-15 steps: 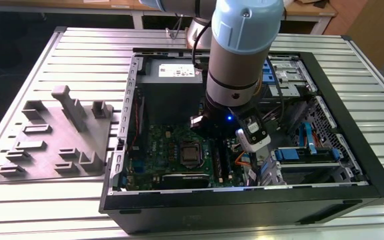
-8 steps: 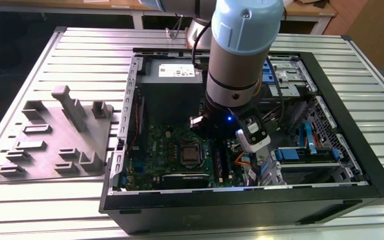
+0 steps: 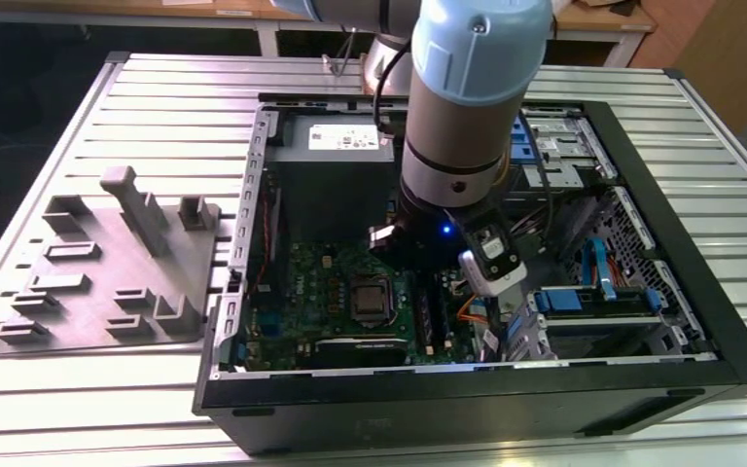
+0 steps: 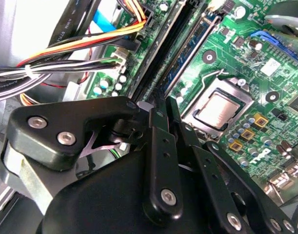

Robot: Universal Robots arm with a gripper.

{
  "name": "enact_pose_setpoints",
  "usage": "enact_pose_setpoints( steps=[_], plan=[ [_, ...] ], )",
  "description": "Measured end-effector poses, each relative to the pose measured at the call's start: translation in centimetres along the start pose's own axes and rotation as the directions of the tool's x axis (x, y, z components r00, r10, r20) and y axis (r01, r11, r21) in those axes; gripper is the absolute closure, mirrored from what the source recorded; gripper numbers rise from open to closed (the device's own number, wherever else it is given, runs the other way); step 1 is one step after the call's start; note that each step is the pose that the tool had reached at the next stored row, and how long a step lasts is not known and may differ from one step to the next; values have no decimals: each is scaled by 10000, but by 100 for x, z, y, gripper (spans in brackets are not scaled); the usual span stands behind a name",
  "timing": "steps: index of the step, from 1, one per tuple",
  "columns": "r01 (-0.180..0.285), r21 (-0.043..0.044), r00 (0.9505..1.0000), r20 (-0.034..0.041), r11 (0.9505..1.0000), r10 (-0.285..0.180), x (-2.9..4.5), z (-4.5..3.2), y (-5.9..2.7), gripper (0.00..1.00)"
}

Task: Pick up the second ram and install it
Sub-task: 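Insert the second ram into the second slot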

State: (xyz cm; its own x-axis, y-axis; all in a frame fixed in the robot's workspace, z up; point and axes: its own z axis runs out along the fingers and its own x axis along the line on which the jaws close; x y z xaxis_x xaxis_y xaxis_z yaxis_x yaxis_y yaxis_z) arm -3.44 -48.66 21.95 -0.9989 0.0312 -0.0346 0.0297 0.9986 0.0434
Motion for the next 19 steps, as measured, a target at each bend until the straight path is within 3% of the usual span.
enact_pose_setpoints(
  steps=[15,17,19],
  plan=[
    [-6,-3,10000,0,10000,6,-15,-2,-42,82],
    [-6,-3,10000,0,10000,6,-15,-2,-42,89],
    [-6,-3,10000,0,10000,6,-15,-2,-42,89]
  ],
)
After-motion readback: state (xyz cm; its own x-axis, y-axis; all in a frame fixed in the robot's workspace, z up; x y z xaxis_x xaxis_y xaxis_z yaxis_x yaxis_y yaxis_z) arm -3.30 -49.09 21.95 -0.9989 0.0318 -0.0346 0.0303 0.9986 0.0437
